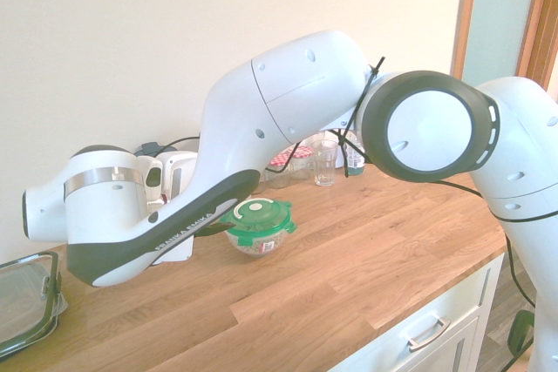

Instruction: Cover the lid of food container

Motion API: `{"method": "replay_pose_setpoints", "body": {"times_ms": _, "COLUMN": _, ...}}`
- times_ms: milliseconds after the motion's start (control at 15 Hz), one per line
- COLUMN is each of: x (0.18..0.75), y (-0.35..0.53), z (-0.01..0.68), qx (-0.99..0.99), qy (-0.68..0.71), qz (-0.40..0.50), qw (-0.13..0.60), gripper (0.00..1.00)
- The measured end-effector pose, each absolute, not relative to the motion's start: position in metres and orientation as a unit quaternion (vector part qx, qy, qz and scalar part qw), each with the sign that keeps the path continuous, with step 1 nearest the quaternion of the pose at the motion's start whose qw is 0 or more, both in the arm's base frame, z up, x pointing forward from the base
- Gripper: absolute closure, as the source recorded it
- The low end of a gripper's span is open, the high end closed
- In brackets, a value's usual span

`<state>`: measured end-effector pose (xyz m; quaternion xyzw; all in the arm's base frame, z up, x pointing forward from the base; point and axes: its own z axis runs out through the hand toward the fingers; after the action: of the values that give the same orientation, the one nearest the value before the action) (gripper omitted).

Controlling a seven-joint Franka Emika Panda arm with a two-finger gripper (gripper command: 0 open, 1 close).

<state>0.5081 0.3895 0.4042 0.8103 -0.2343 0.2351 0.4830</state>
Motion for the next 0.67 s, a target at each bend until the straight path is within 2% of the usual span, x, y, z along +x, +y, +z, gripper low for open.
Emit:
{"method": "replay_pose_setpoints", "body": {"times_ms": 200, "x": 0.496, "y": 0.383, "z": 0.451, "qx": 0.855, "qy": -0.252, "qz": 0.179, "qw": 0.417, "gripper": 0.0}}
{"method": "replay_pose_setpoints", "body": {"times_ms": 400, "x": 0.497, "y": 0.328, "z": 0.494, "qx": 0.898, "qy": -0.255, "qz": 0.121, "qw": 0.338, "gripper": 0.0}}
{"method": "replay_pose_setpoints", "body": {"times_ms": 667, "x": 0.485, "y": 0.263, "z": 0.517, "qx": 0.943, "qy": -0.244, "qz": 0.049, "qw": 0.221, "gripper": 0.0}}
